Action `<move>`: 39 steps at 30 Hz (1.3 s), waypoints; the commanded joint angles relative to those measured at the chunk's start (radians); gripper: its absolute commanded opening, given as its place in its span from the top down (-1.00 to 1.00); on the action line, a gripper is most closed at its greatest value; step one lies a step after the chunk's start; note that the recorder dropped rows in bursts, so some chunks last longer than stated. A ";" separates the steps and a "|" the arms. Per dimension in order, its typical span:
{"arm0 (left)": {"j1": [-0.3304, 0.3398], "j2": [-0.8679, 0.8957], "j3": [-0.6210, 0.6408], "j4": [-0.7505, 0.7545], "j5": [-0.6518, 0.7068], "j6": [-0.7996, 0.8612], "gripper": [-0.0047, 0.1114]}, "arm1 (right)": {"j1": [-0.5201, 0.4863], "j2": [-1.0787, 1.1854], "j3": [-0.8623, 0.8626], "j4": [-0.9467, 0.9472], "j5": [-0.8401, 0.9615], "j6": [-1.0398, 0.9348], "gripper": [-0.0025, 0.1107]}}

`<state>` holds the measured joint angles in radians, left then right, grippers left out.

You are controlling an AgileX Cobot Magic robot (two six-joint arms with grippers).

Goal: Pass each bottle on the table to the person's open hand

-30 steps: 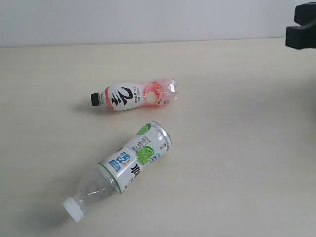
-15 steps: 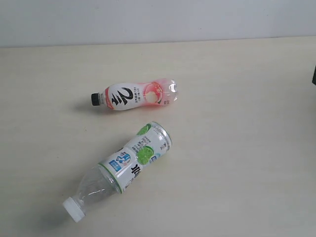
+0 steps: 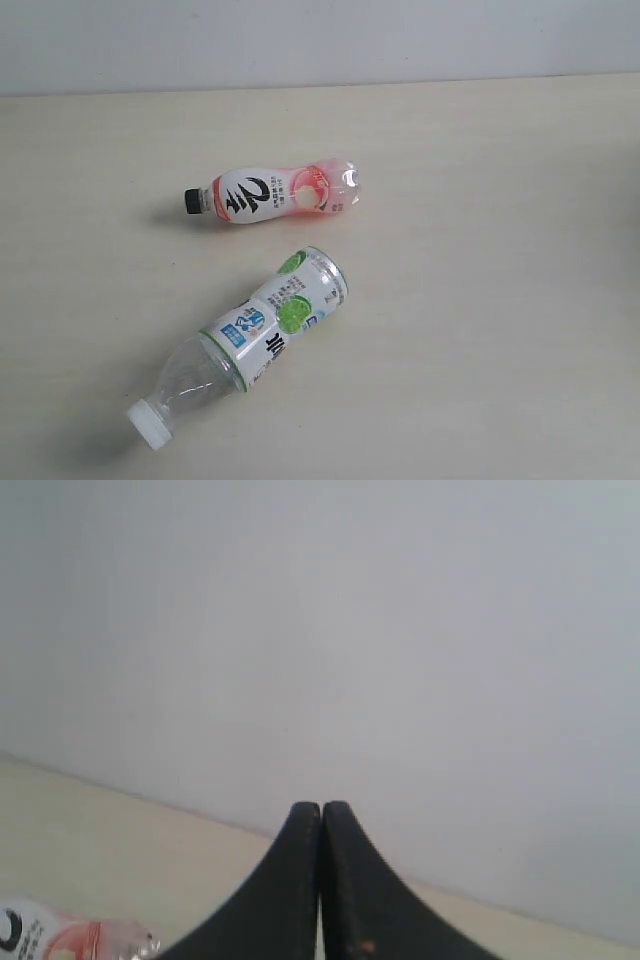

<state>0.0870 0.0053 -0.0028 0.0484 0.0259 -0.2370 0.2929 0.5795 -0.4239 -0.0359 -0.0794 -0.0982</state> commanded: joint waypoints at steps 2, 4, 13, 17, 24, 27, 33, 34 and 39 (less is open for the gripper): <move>0.002 -0.005 0.003 0.000 -0.006 -0.006 0.90 | -0.002 -0.130 -0.001 -0.001 0.123 -0.007 0.96; 0.002 -0.005 0.003 0.000 -0.006 -0.006 0.90 | -0.002 -0.148 -0.001 -0.001 0.178 -0.007 0.96; 0.002 -0.005 0.003 0.000 -0.006 -0.006 0.90 | -0.002 -0.150 -0.001 -0.001 0.266 -0.007 0.96; 0.002 -0.005 0.003 0.000 -0.006 -0.006 0.90 | -0.002 -0.150 -0.001 -0.008 0.264 -0.007 0.96; 0.002 -0.005 0.003 0.000 -0.006 -0.006 0.90 | -0.002 -0.191 -0.001 -0.007 0.315 -0.007 0.96; 0.002 -0.005 0.003 0.000 -0.006 -0.006 0.90 | -0.002 -0.249 -0.001 -0.007 0.361 -0.009 0.96; 0.002 -0.005 0.003 0.000 -0.006 -0.006 0.90 | -0.002 -0.357 -0.001 -0.007 0.395 -0.009 0.96; 0.002 -0.005 0.003 0.000 -0.006 -0.006 0.90 | -0.002 -0.372 -0.001 -0.008 0.395 -0.009 0.96; 0.002 -0.005 0.003 0.000 -0.006 -0.006 0.90 | -0.002 -0.394 -0.001 0.014 0.398 -0.004 0.96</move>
<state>0.0870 0.0053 -0.0028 0.0484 0.0259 -0.2370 0.2929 0.1917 -0.4239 -0.0369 0.3123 -0.1016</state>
